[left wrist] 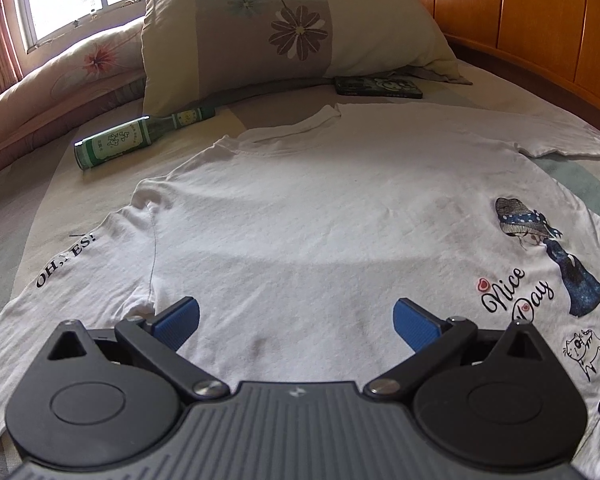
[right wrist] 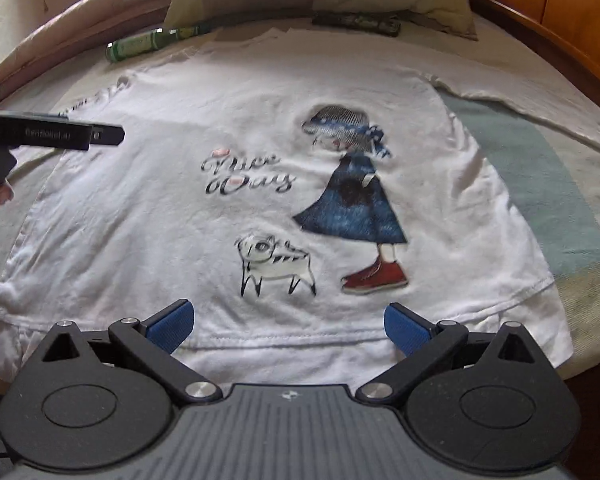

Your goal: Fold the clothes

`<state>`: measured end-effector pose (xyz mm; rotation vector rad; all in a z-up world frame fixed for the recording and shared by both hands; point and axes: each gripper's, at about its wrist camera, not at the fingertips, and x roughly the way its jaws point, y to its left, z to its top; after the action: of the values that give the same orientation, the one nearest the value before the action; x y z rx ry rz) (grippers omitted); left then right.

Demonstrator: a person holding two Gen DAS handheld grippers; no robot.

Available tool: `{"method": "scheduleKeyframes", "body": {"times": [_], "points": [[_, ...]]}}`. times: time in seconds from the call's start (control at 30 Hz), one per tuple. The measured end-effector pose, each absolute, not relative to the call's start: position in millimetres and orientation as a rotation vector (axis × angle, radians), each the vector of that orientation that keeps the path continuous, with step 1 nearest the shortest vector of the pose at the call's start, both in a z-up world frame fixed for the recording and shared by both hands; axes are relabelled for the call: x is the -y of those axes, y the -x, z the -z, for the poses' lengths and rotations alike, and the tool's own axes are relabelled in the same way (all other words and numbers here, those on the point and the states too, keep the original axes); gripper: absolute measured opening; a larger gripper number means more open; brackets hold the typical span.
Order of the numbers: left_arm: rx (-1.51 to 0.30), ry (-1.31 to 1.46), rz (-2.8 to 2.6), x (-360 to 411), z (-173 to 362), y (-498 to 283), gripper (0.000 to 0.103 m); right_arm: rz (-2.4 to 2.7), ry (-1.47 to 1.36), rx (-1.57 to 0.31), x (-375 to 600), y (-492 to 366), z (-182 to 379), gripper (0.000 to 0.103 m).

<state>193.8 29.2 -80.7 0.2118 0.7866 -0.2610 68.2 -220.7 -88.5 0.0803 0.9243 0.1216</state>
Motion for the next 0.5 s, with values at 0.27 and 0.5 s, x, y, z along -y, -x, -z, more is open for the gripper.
{"method": "scheduleKeyframes", "body": {"times": [0.27, 0.5], "points": [[-0.767, -0.217, 0.294, -8, 78, -198, 0.102, -0.015, -0.197, -0.886, 263, -79, 108, 0.103], [-0.786, -0.253, 0.311, 11, 85, -204, 0.102, -0.025, -0.083, -0.840, 249, -61, 114, 0.103]]}}
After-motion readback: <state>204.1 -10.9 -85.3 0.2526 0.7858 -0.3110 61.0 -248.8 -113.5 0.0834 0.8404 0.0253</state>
